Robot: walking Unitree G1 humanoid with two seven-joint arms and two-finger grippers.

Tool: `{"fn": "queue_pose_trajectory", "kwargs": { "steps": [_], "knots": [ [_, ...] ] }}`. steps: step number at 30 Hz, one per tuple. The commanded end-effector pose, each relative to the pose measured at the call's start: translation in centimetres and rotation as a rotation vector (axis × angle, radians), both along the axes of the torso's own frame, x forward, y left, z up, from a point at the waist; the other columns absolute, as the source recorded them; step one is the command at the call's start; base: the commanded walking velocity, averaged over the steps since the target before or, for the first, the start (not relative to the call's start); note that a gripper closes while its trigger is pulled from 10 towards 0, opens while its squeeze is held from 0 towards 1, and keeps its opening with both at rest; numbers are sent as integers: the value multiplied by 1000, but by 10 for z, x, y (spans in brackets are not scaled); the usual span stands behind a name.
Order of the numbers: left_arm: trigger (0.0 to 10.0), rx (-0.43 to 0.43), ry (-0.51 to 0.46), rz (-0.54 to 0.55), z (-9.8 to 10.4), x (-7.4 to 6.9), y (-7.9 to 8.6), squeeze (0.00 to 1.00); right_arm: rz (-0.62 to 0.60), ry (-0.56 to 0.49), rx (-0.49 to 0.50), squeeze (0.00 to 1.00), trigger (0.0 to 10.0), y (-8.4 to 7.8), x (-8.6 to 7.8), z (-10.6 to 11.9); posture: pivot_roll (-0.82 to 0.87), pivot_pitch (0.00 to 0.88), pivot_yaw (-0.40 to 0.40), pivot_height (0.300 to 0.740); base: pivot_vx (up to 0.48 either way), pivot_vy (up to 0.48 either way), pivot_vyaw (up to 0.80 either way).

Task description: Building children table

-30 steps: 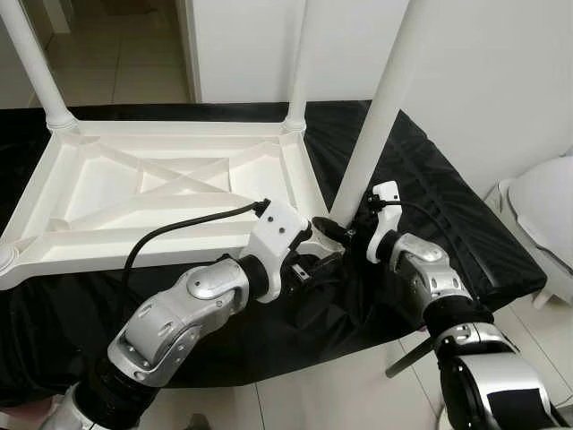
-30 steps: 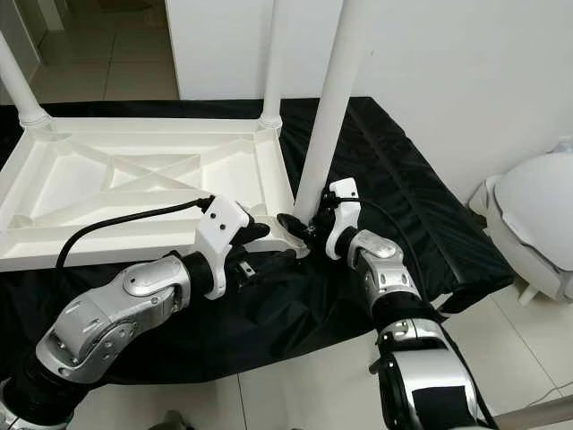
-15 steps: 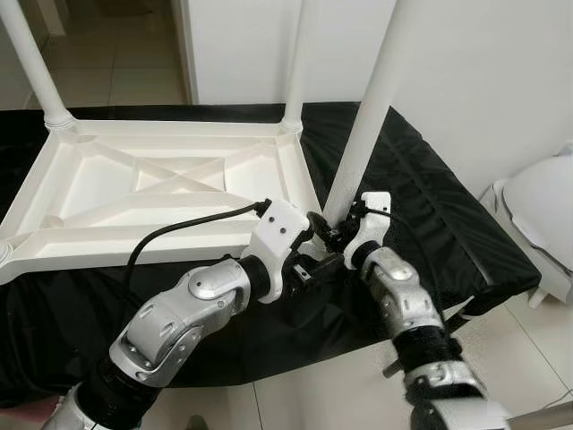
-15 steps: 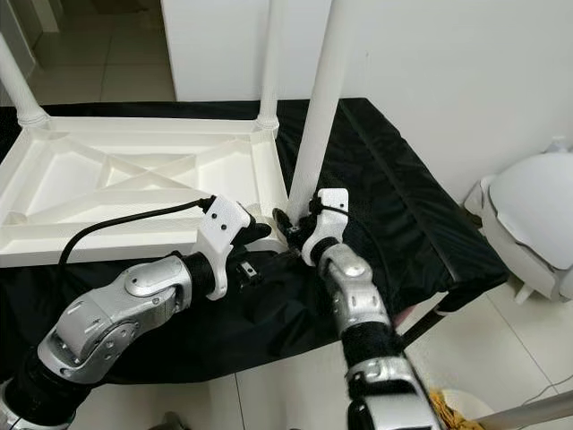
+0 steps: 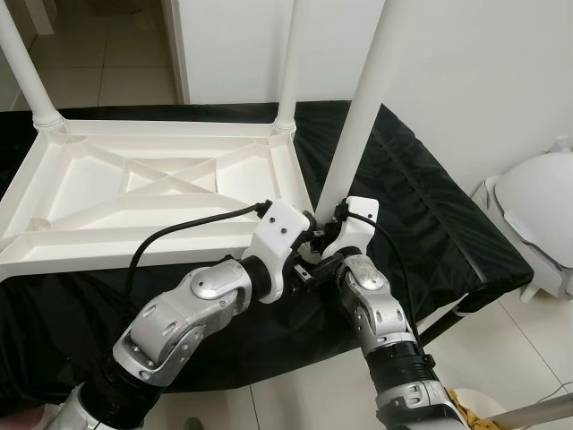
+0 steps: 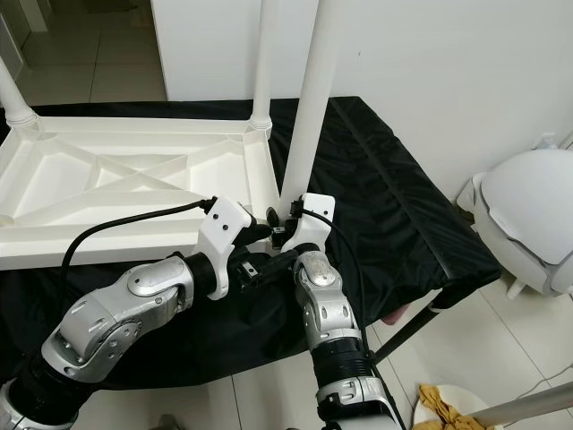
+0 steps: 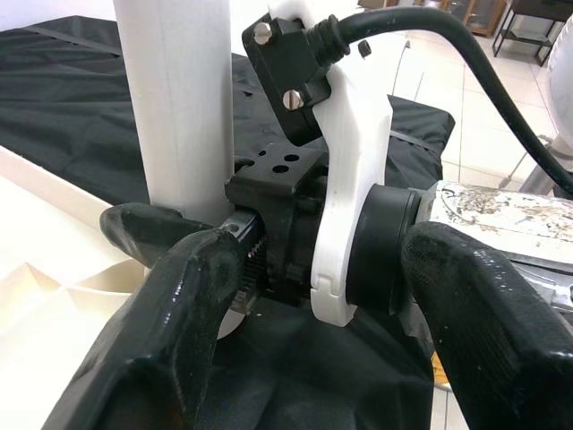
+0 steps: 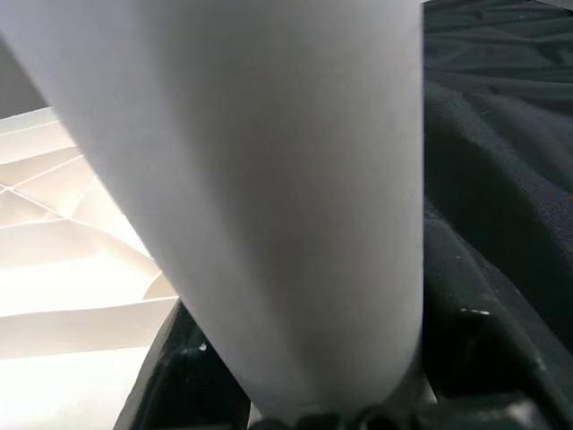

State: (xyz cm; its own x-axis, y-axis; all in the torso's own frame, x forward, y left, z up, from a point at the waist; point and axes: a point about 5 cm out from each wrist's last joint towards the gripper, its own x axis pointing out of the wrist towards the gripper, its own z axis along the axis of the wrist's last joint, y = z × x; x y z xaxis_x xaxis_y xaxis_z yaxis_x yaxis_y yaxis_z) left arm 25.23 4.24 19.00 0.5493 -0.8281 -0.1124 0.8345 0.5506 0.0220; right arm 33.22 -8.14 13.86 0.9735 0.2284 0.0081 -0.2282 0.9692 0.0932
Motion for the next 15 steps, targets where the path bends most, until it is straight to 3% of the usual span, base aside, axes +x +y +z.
{"fn": "queue_pose_trajectory", "kwargs": {
  "steps": [1, 2, 3, 4, 11, 12, 15],
  "knots": [
    [10000, -2, -2, -104, 1, -4, -4, 0, -3, 53, 13, 0, 1020, 0, -3, -10, 3, 7, -83, 740, 0, 0, 0],
    [10000, -1, 0, -100, 0, -4, -3, 0, -24, 65, 22, 0, 10000, -4, -3, -10, 8, 4, -86, 740, 0, 0, 0],
    [10000, -1, 0, -100, 0, -4, -3, 0, -24, 65, 22, 0, 10000, -4, -3, -10, 8, 4, -86, 740, 0, 0, 0],
    [10000, 3, 4, -93, -2, -5, -1, 0, -47, 64, 22, 1000, 10000, -13, -2, -10, 11, 1, -88, 740, 0, 0, 0],
    [10000, 7, 7, -90, -3, -5, 1, 0, 29, 29, 15, 1000, 10000, -21, 0, -7, 10, 0, -87, 740, 0, 0, 0],
    [10000, 18, 12, -88, -5, -5, 1, 0, 116, 25, 24, 1000, 10000, -30, 1, -11, 10, 0, -85, 740, 0, 0, 0],
    [10000, 21, 11, -89, -5, -5, 1, 0, 161, 11, -7, 1000, 10000, -42, 3, -13, 11, 0, -85, 740, 0, 0, 0]
  ]
}}
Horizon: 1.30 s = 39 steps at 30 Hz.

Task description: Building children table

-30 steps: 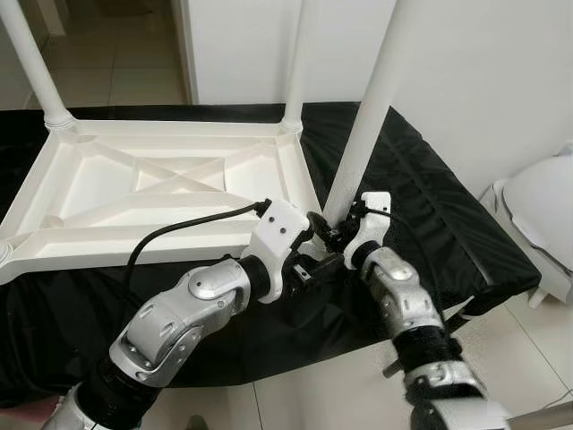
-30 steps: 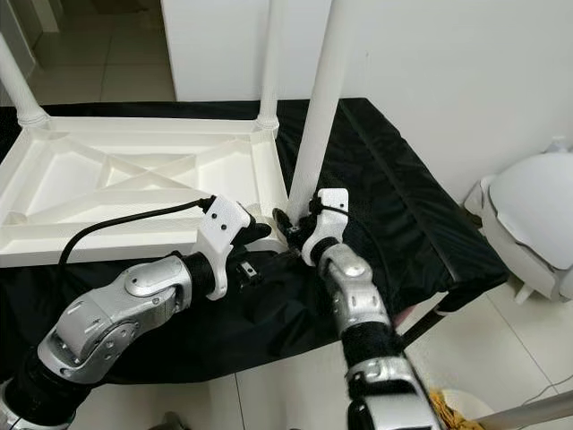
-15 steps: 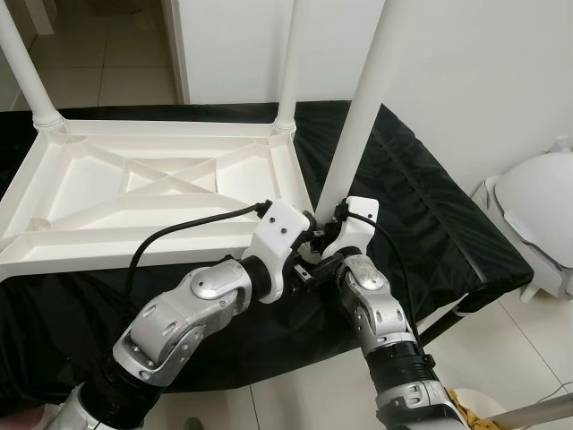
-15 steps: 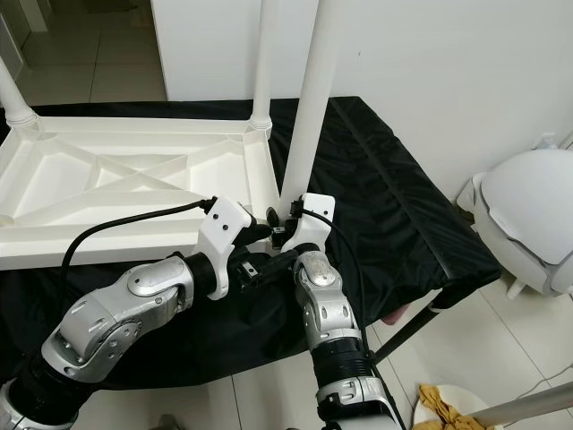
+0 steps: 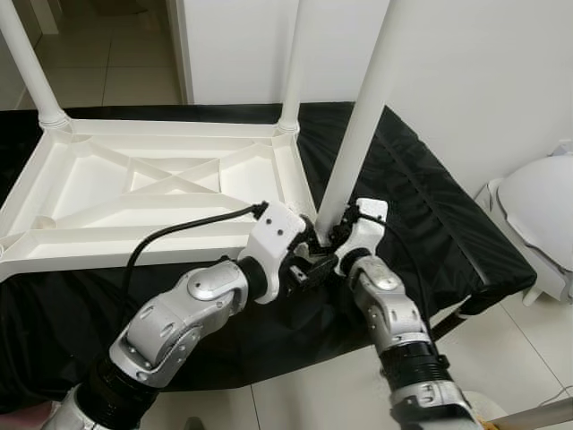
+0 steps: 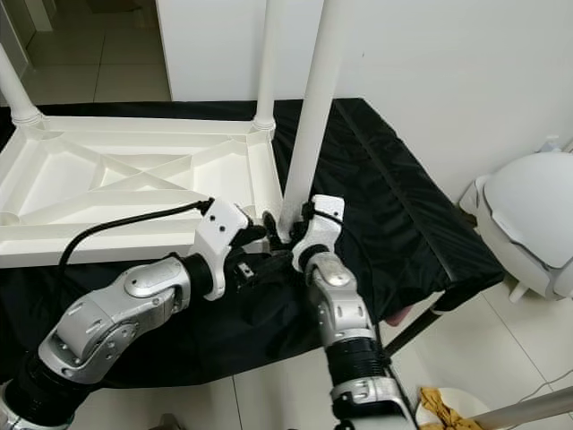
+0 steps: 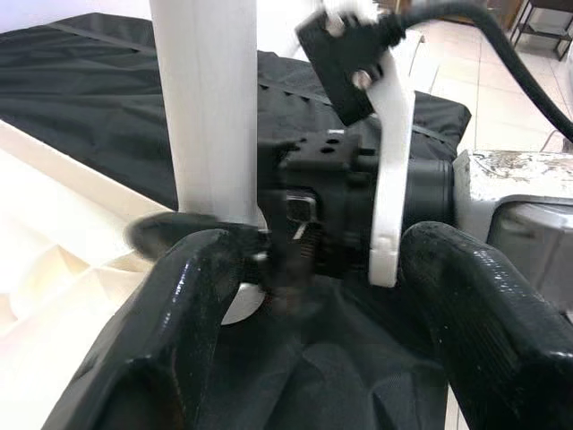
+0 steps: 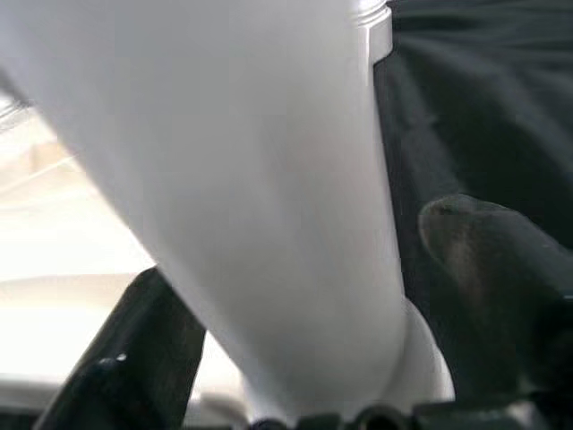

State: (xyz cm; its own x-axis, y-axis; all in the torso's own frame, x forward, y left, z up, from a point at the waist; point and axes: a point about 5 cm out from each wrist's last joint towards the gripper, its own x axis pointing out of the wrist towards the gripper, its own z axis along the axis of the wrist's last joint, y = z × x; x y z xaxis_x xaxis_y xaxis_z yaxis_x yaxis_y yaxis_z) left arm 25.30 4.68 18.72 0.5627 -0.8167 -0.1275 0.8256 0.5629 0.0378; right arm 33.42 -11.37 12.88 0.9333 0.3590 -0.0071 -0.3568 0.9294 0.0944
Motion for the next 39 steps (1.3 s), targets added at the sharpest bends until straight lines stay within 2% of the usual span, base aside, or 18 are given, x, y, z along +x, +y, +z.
{"fn": "queue_pose_trajectory", "kwargs": {
  "steps": [1, 4, 5, 7, 8, 12, 16, 18, 26, 27, 32, 33, 39],
  "knots": [
    [10000, 0, 17, -105, -3, -5, -3, 0, 24, -4, -3, 1000, 10000, -10, 1, -3, 11, 0, -85, 740, 0, 0, 0],
    [10000, -1, 16, -105, -2, -5, -3, 0, 36, -25, -35, 1000, 10000, -15, 3, -1, 7, 0, -82, 740, 0, 0, 0],
    [10000, 7, 15, -102, -3, -4, -3, 0, 79, -24, -34, 0, 10000, -21, 5, 1, 4, 0, -77, 740, 0, 0, 0],
    [10000, 15, 13, -101, -4, -3, -2, 0, 209, -54, -88, 0, 10000, -28, 8, 6, 4, 0, -77, 740, 0, 0, 0],
    [10000, 15, 13, -101, -4, -3, -2, 0, 209, -54, -88, 0, 10000, -28, 8, 6, 4, 0, -77, 740, 0, 0, 0],
    [10000, 17, 10, -105, -3, -2, -3, 0, 367, -58, -145, 0, 10000, -33, 11, 11, 4, 0, -72, 740, 0, 0, 0],
    [10000, 17, 10, -106, -3, -2, -3, 0, 410, -62, -174, 0, 10000, -34, 14, 12, 5, 0, -72, 740, 0, 0, 0],
    [10000, 17, 7, -104, -2, -1, -2, 0, 470, -30, -217, 0, 10000, -35, 19, 11, 8, 0, -69, 740, 0, 0, 0],
    [10000, 13, 13, -101, -3, -1, -2, 0, 495, -15, -241, 0, 10000, -34, 26, 10, 6, 0, -59, 740, 0, 0, 0],
    [10000, 10, 16, -101, -2, -1, -2, 0, 514, -12, -251, 0, 2078, -32, 28, 10, 5, 4, -53, 740, 0, 0, 0],
    [10000, 9, 16, -101, -2, -1, -2, 0, 525, -12, -251, 0, 2078, -31, 29, 10, 5, 4, -53, 740, 0, 0, 0],
    [10000, 8, 16, -101, -1, -1, -2, 0, 535, -9, -250, 0, 0, -32, 29, 9, 3, 10, -47, 740, 0, 0, 0],
    [10000, 9, 21, -98, 0, -1, 0, 0, 581, -4, -236, 0, 0, -35, 26, 7, 2, 30, -44, 740, 0, 0, 0]
  ]
}}
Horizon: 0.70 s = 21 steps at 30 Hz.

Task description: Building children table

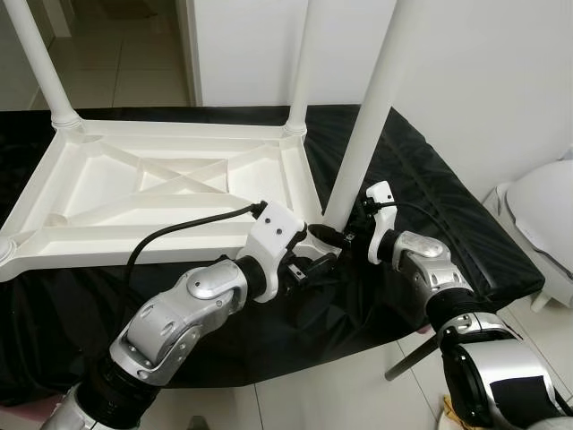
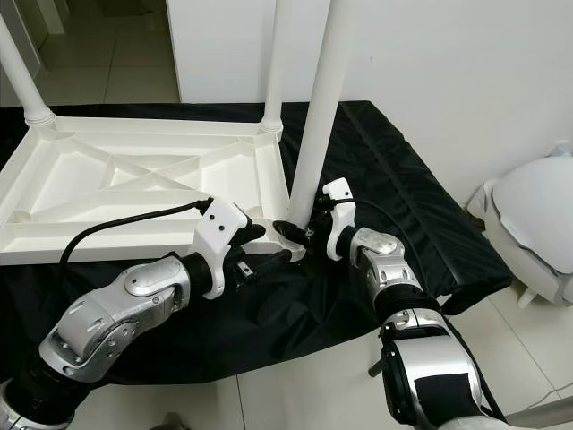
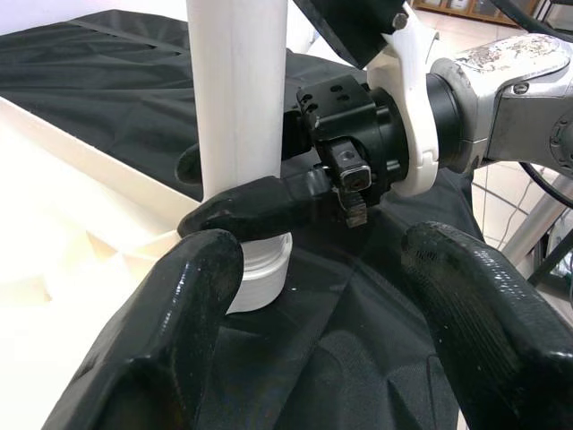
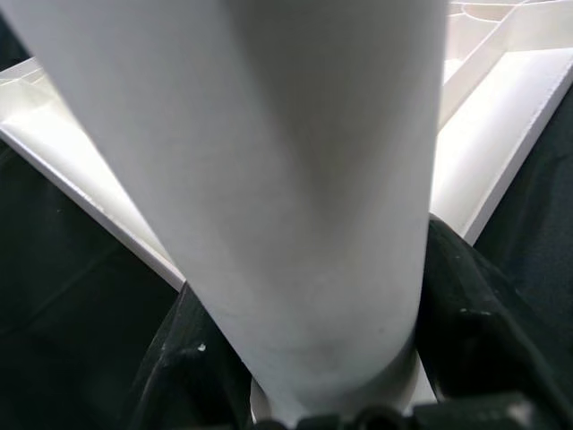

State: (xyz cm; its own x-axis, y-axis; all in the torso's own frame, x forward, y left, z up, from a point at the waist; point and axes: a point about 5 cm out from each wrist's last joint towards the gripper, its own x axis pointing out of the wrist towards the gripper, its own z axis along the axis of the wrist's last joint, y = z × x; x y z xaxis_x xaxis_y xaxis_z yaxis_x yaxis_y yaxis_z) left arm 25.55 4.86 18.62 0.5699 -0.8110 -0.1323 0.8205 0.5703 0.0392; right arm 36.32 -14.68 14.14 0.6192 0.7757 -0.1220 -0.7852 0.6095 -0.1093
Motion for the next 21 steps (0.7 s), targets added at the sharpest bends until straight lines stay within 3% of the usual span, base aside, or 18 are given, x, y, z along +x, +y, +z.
{"fn": "queue_pose_trajectory", "kwargs": {
  "steps": [1, 10, 21],
  "knots": [
    [10000, 4, 20, -107, 1, -3, -2, 0, 37, 28, -9, 0, 0, -2, -3, -5, 2, 30, -44, 740, 0, 0, 0],
    [10000, 1, 24, -94, 0, -2, 0, 0, -41, 40, 41, 0, 0, -6, -10, -18, 0, 40, -51, 740, 0, 0, 0],
    [10000, 0, 26, -90, 0, -3, 1, 0, -365, 83, 115, 0, 0, -3, -11, -31, -2, 40, -57, 740, 0, 0, 0]
  ]
}}
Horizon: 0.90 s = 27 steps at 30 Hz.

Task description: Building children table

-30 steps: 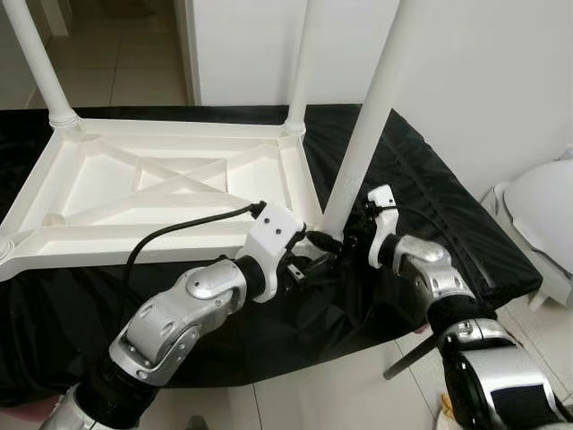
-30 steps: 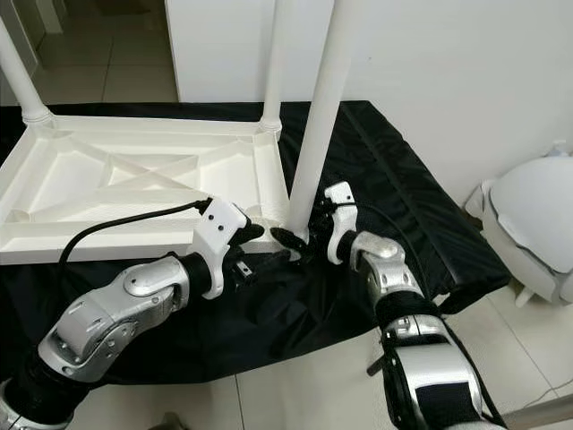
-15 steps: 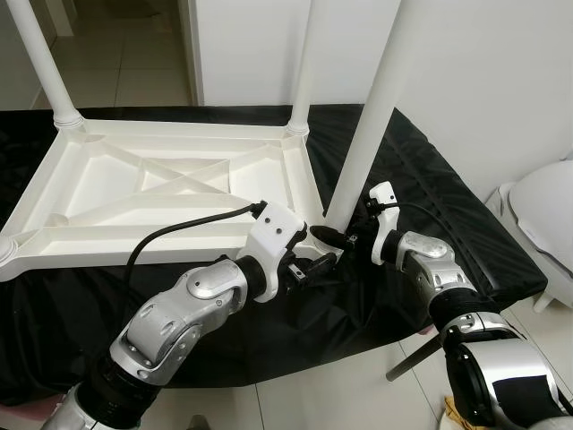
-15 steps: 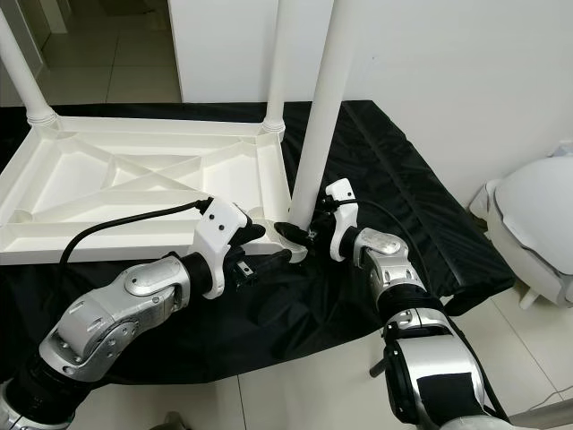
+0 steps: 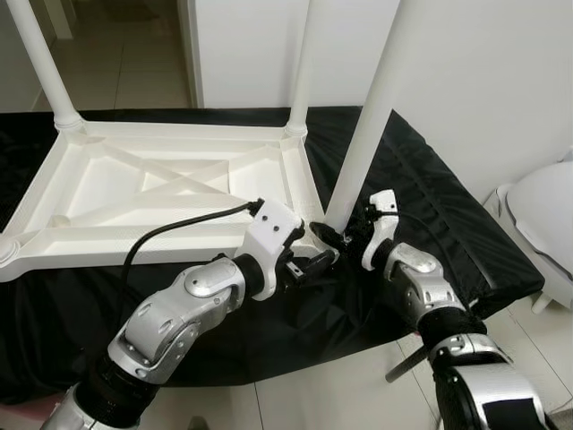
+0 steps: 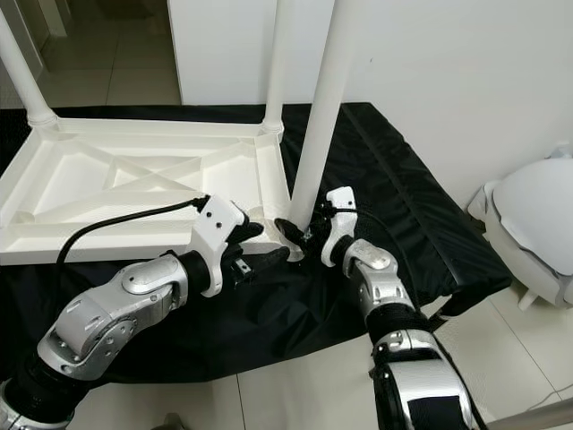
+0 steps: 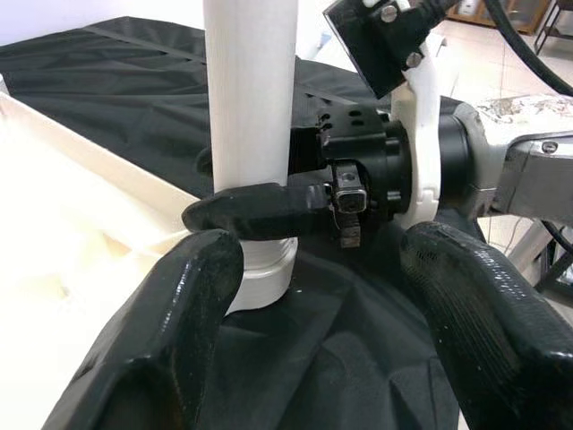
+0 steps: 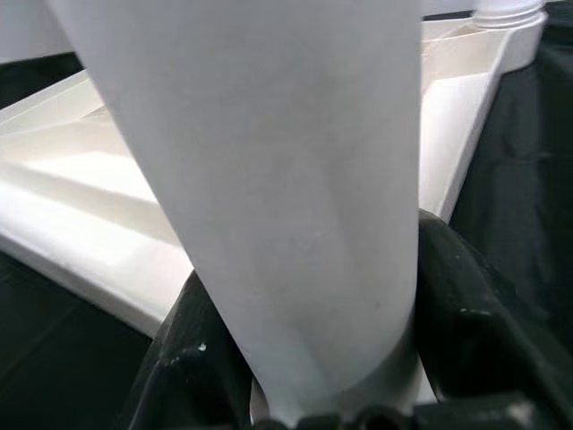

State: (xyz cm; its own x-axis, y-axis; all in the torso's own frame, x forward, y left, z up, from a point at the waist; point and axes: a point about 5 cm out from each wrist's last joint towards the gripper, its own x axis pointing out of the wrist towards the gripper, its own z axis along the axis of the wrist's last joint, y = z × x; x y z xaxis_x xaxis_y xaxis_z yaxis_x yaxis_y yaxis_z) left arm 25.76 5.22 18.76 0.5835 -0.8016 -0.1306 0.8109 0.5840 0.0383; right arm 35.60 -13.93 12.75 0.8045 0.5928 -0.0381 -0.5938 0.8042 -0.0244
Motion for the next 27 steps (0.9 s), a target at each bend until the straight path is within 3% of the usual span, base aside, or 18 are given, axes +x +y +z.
{"fn": "queue_pose_trajectory", "kwargs": {
  "steps": [1, 6, 9, 11, 12, 15, 19, 27],
  "knots": [
    [10000, 2, 26, -107, -2, -5, -3, 0, -91, 90, 6, 0, 0, -10, -4, -17, -2, 40, -57, 740, 0, 0, 0],
    [10000, 1, 28, -105, -2, -5, -3, 0, -275, 110, 61, 0, 0, -5, -9, -18, -4, 37, -59, 740, 0, 0, 0],
    [10000, 1, 28, -105, -2, -5, -3, 0, -275, 110, 61, 0, 0, -5, -9, -18, -4, 37, -59, 740, 0, 0, 0],
    [10000, 1, 29, -105, -2, -5, -3, 0, -455, 89, 93, 0, 0, 6, -15, -15, -6, 35, -61, 740, 0, 0, 0],
    [10000, 1, 29, -105, -2, -5, -3, 0, -455, 89, 93, 0, 0, 6, -15, -15, -6, 35, -61, 740, 0, 0, 0],
    [10000, -1, 30, -107, -2, -5, -3, 0, -639, 83, 128, 0, 0, 22, -25, -13, -7, 36, -62, 740, 0, 0, 0],
    [10000, -5, 32, -107, -2, -4, -4, 0, -635, 103, 142, 0, 0, 34, -28, -12, -7, 36, -62, 740, 0, 0, 0],
    [10000, -7, 32, -108, -2, -4, -4, 0, -618, 141, 133, 0, 0, 43, -37, -9, -10, 35, -66, 740, 0, 0, 0]
  ]
}}
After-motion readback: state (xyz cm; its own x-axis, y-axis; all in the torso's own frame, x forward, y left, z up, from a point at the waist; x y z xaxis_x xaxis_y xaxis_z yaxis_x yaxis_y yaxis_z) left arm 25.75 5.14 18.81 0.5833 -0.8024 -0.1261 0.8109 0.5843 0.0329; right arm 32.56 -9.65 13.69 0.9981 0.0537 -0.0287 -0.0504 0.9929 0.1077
